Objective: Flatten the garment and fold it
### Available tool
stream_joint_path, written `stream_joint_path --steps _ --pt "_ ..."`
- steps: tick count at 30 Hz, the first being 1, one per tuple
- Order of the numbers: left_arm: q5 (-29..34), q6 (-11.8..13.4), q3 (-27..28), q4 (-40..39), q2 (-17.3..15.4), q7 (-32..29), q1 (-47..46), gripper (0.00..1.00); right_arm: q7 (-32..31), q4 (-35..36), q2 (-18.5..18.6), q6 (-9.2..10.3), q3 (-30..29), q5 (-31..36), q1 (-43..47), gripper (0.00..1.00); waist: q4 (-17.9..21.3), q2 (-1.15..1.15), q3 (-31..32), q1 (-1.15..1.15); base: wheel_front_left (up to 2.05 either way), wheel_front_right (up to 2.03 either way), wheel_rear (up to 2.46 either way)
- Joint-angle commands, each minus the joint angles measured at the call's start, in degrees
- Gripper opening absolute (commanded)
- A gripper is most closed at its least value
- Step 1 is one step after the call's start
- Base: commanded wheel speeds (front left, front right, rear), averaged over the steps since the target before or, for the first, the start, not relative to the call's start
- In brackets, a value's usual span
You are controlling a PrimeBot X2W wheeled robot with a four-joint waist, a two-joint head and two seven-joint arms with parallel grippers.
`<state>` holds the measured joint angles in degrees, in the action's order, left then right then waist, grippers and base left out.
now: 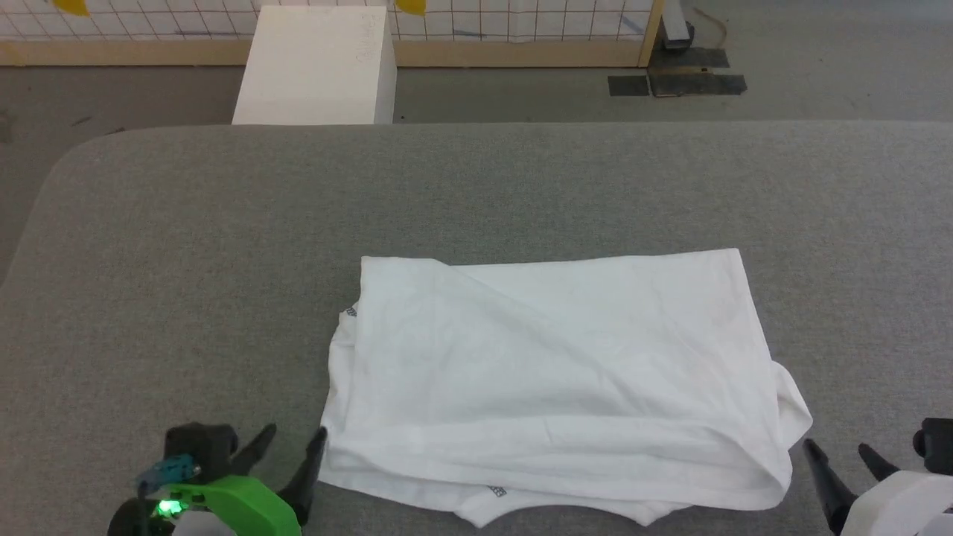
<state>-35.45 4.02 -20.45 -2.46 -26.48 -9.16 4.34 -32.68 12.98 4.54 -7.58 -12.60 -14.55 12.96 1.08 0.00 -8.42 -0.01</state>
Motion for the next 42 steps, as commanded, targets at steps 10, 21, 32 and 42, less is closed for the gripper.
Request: stream_joint_path --steps 10,21,32,42 --pt "7.46 3.72 4.04 1.58 3.75 19.72 -5.89 1.00 8.74 -1.48 -1.53 0.09 -2.67 -1.71 -7.11 1.00 -1.33 0.00 0.87 0.01 0.00 0.00 0.00" --pt "14.33 2.51 9.45 6.28 11.50 24.13 -15.51 1.00 9.23 -21.38 -1.65 0.09 -2.43 -4.36 -20.05 1.00 -2.10 0.00 -0.98 0.01 0.00 0.00 0.00" --pt "21.86 -1.88 15.47 8.78 17.14 24.15 -16.55 1.00 -2.86 -33.21 -1.66 0.09 0.47 -1.33 -26.53 1.00 -2.61 0.00 -1.78 0.01 0.00 0.00 0.00" --pt "24.39 -5.23 19.93 9.80 20.48 24.15 -15.56 1.00 -8.89 -32.82 -1.66 0.09 2.35 -6.75 -25.42 0.00 -2.71 0.00 -1.06 0.01 0.00 0.00 0.00"
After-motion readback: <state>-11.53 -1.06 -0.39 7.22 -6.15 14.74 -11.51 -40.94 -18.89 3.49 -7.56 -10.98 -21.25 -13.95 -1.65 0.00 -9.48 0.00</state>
